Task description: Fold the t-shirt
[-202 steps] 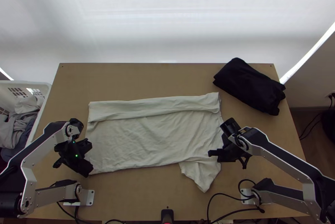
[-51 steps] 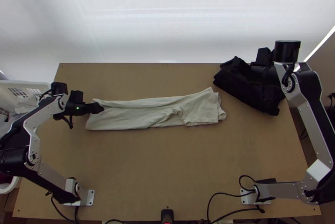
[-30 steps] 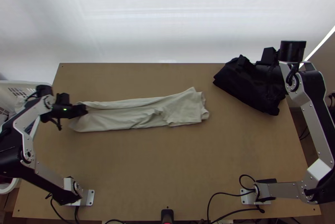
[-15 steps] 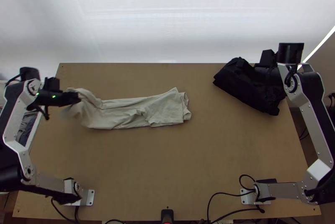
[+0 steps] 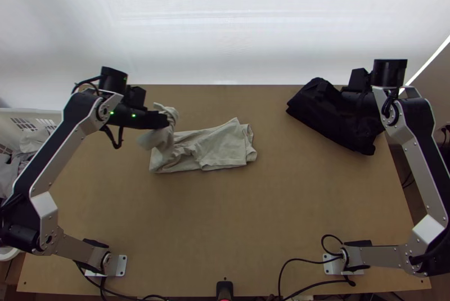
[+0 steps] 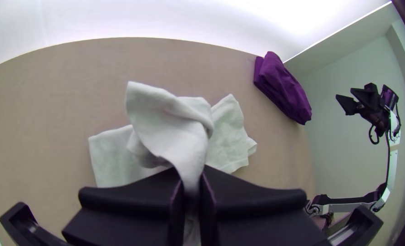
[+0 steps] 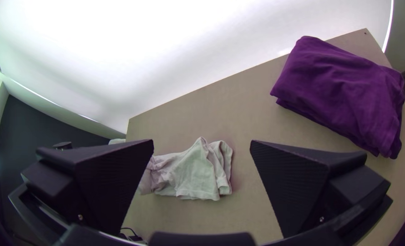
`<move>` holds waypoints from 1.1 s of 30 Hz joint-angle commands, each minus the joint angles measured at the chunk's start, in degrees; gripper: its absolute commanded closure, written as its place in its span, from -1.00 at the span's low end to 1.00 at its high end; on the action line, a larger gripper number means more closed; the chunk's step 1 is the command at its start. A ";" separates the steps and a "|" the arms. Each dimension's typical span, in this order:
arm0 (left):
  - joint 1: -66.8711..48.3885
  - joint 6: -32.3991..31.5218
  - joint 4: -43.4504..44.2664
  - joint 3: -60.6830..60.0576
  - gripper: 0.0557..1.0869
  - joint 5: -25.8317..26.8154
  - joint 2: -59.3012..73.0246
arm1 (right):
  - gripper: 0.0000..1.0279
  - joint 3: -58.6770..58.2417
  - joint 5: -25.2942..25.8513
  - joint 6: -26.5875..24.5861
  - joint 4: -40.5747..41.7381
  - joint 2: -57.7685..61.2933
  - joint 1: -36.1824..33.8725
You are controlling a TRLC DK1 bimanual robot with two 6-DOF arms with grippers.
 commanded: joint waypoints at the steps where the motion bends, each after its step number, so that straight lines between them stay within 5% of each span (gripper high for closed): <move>1: -2.58 -4.09 1.12 2.95 0.93 -0.60 2.92 | -0.93 -1.65 -0.75 1.31 0.19 -2.17 -0.42; 30: -18.40 -10.68 5.51 20.44 0.92 -3.32 24.19 | -0.93 -4.46 -0.67 2.19 0.28 -4.27 0.37; 32: -19.37 -10.41 5.25 22.02 0.63 -3.41 25.33 | -0.93 -5.08 -0.67 2.19 0.28 -4.27 0.72; 33: -19.72 -10.15 5.25 22.81 0.18 -3.41 25.77 | -0.93 -5.25 -0.58 2.19 0.28 -4.27 0.98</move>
